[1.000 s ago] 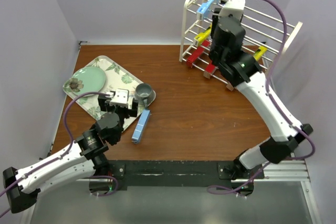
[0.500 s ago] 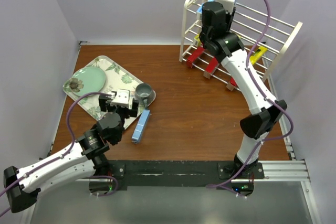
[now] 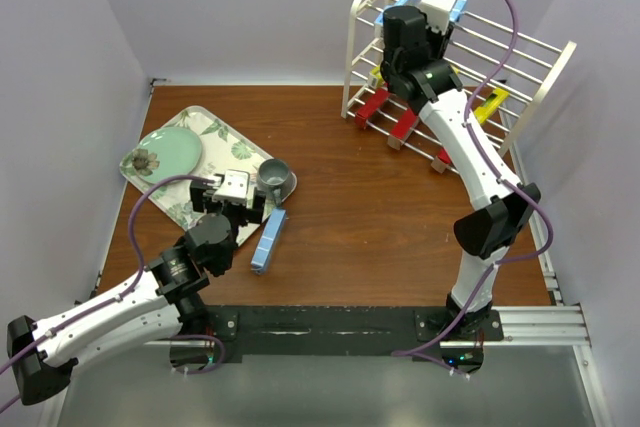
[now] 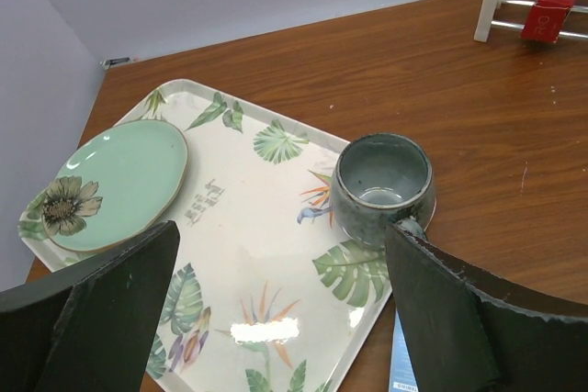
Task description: Place and organize the toothpastes onto the shelf
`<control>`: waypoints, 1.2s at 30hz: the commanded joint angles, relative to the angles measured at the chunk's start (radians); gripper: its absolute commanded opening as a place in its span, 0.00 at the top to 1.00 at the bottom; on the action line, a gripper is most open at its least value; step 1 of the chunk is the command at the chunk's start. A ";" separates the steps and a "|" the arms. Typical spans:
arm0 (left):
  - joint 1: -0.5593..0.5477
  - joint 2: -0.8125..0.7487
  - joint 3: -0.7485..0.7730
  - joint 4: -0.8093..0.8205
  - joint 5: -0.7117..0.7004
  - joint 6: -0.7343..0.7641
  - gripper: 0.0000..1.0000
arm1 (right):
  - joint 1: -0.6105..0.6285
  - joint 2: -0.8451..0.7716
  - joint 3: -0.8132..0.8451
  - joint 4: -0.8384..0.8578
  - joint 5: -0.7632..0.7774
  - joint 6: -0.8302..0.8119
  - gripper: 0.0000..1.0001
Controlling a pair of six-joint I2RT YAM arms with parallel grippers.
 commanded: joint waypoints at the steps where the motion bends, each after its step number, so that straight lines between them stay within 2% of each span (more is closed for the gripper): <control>1: 0.003 0.000 -0.001 0.053 0.006 0.005 0.01 | -0.011 -0.015 0.003 0.021 0.057 0.079 0.86; 7: 0.003 0.005 0.000 0.051 0.016 0.005 0.01 | -0.018 -0.014 -0.019 0.039 0.052 0.111 0.81; 8: 0.003 0.007 0.002 0.051 0.018 0.005 0.01 | -0.018 -0.011 -0.019 0.042 0.053 0.109 0.76; 12: 0.003 0.013 0.003 0.047 0.018 0.005 0.01 | -0.026 -0.008 -0.022 0.047 0.057 0.117 0.75; 16: 0.003 0.010 0.002 0.047 0.019 0.005 0.01 | -0.034 -0.003 -0.020 0.050 0.041 0.126 0.61; 20: 0.003 0.013 0.003 0.045 0.023 0.003 0.01 | -0.035 0.006 -0.013 0.039 0.023 0.140 0.56; 33: 0.003 0.019 0.003 0.043 0.026 0.003 0.01 | -0.038 -0.024 -0.029 0.044 -0.057 0.163 0.49; 36: 0.003 0.022 0.005 0.043 0.026 0.003 0.01 | -0.038 -0.057 -0.046 0.046 -0.060 0.158 0.43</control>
